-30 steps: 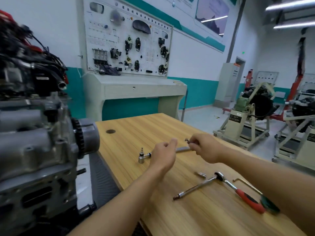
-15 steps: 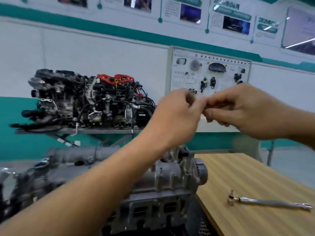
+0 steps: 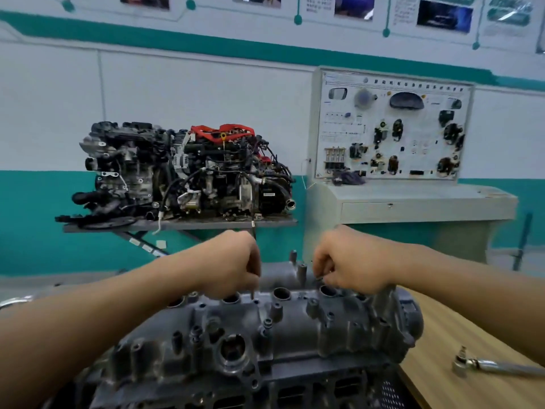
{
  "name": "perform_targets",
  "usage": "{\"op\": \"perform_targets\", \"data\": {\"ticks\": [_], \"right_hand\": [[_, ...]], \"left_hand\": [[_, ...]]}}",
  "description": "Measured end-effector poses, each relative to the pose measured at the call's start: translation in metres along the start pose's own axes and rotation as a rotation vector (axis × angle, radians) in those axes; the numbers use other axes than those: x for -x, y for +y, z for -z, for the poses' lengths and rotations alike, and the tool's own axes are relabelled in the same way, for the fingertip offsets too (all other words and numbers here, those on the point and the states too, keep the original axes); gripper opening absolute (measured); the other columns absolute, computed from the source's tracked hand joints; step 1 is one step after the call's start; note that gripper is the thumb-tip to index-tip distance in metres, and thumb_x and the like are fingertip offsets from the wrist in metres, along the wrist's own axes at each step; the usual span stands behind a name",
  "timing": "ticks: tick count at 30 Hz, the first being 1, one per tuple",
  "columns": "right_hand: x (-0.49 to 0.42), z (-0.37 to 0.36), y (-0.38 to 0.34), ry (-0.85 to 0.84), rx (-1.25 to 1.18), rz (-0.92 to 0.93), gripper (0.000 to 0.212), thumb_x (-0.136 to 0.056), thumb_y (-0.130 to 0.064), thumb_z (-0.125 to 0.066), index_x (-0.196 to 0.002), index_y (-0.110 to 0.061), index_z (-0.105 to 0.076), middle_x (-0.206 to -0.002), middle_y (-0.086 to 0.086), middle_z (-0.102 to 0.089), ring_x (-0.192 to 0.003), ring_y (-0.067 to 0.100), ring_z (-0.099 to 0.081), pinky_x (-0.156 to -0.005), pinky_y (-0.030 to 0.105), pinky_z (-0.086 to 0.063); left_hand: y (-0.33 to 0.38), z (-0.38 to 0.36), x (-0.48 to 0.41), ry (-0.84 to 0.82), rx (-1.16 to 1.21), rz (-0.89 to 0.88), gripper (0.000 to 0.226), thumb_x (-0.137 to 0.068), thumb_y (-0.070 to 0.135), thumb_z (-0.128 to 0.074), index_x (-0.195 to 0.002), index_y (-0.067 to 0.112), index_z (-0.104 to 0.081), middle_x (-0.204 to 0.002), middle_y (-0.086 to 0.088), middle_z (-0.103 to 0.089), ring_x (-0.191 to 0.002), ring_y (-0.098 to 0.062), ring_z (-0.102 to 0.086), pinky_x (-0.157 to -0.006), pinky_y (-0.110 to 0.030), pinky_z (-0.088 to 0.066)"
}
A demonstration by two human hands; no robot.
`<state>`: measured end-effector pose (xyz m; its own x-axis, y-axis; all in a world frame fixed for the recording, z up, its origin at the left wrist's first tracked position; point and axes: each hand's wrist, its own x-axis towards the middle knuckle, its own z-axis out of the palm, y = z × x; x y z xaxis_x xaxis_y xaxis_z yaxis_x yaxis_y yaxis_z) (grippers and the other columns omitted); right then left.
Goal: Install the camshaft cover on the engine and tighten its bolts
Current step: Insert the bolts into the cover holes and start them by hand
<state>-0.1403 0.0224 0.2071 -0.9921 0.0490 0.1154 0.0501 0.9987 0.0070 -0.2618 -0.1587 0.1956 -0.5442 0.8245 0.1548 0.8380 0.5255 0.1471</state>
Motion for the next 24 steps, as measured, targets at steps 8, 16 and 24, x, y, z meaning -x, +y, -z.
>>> {"op": "perform_targets", "data": {"ticks": [8, 16, 24], "right_hand": [[-0.030, -0.017, 0.009, -0.119, 0.130, 0.124, 0.022, -0.086, -0.008, -0.062, -0.099, -0.017, -0.077, -0.090, -0.001, -0.074, -0.073, 0.013, -0.058, -0.069, 0.024, -0.048], [-0.042, -0.019, 0.003, -0.203, 0.266, 0.203, 0.022, -0.083, -0.006, -0.062, -0.094, -0.019, -0.077, -0.070, -0.002, -0.064, -0.058, 0.016, -0.054, -0.050, 0.023, -0.037], [-0.049, -0.014, -0.008, -0.245, 0.284, 0.180, 0.022, -0.081, -0.003, -0.063, -0.091, -0.015, -0.078, -0.060, -0.003, -0.059, -0.045, -0.011, -0.050, -0.040, 0.009, -0.036]], "left_hand": [[-0.018, -0.027, -0.043, -0.072, -0.066, -0.172, 0.012, -0.088, 0.030, -0.070, -0.089, 0.019, -0.075, -0.084, 0.004, -0.073, -0.078, -0.011, -0.066, -0.076, -0.029, -0.054], [-0.038, -0.035, -0.035, -0.020, 0.013, -0.228, 0.011, -0.085, 0.032, -0.074, -0.089, 0.022, -0.074, -0.081, 0.007, -0.074, -0.072, -0.004, -0.066, -0.071, -0.027, -0.054], [-0.037, -0.043, -0.035, -0.031, -0.036, -0.258, 0.014, -0.083, 0.036, -0.072, -0.091, 0.026, -0.076, -0.082, 0.010, -0.074, -0.075, -0.003, -0.065, -0.074, -0.028, -0.054]]}}
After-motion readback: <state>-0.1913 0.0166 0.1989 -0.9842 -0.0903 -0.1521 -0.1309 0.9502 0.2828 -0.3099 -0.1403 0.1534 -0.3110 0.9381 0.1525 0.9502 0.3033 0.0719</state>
